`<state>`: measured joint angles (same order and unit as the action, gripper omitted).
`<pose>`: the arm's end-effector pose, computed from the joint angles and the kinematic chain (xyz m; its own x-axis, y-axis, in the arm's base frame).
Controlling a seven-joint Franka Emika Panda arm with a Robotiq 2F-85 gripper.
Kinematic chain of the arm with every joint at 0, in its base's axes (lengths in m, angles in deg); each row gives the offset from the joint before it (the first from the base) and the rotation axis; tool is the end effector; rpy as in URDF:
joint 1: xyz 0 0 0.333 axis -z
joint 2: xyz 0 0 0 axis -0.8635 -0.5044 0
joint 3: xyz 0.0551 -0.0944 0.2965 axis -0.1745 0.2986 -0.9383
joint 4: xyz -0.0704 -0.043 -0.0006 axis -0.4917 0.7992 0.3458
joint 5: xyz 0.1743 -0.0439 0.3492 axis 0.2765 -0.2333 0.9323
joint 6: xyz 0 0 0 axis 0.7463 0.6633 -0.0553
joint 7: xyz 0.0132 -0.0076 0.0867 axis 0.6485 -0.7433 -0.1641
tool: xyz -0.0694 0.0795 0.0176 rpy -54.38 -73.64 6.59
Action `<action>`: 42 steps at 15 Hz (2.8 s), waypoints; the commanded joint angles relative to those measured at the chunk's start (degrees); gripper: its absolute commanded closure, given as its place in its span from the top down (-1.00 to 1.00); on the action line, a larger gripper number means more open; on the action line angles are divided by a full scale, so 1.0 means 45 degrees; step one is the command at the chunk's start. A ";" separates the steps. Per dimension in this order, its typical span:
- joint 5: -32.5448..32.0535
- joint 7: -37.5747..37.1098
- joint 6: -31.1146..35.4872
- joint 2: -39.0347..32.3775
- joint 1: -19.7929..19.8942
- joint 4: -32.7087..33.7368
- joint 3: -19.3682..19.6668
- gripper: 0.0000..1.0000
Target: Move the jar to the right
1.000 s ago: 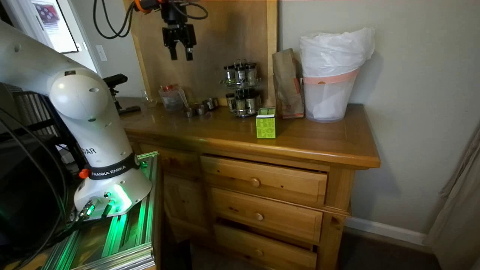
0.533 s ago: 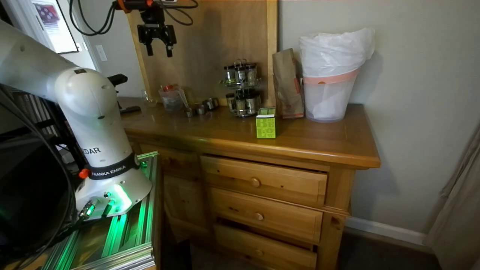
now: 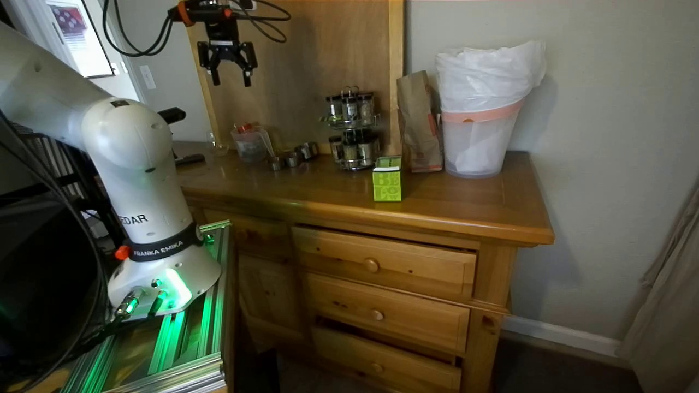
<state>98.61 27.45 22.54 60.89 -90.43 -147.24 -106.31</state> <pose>0.2024 0.2870 0.5255 0.5270 0.8493 0.0307 0.8479 -0.5231 -0.0864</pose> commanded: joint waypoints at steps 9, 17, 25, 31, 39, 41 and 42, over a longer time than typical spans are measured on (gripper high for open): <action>-0.0330 0.2452 0.3161 -0.6504 -0.1529 0.3320 -0.2322 1.00; -0.0530 0.4913 0.4010 -0.6895 -0.1686 0.3376 -0.2199 1.00; -0.3421 0.7336 0.7518 -0.8557 -0.1739 0.3228 -0.2633 1.00; -0.3031 0.7129 0.7330 -0.8394 -0.1719 0.3196 -0.2563 1.00; -0.3519 0.9370 0.8399 -1.0084 -0.1580 0.3610 -0.2664 1.00; -0.3531 0.9615 0.8968 -1.0499 -0.1562 0.3770 -0.2731 1.00; -0.3497 0.9714 0.9141 -1.0678 -0.1552 0.3824 -0.2770 1.00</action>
<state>84.05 68.97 61.19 16.31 -97.90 -132.42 -118.00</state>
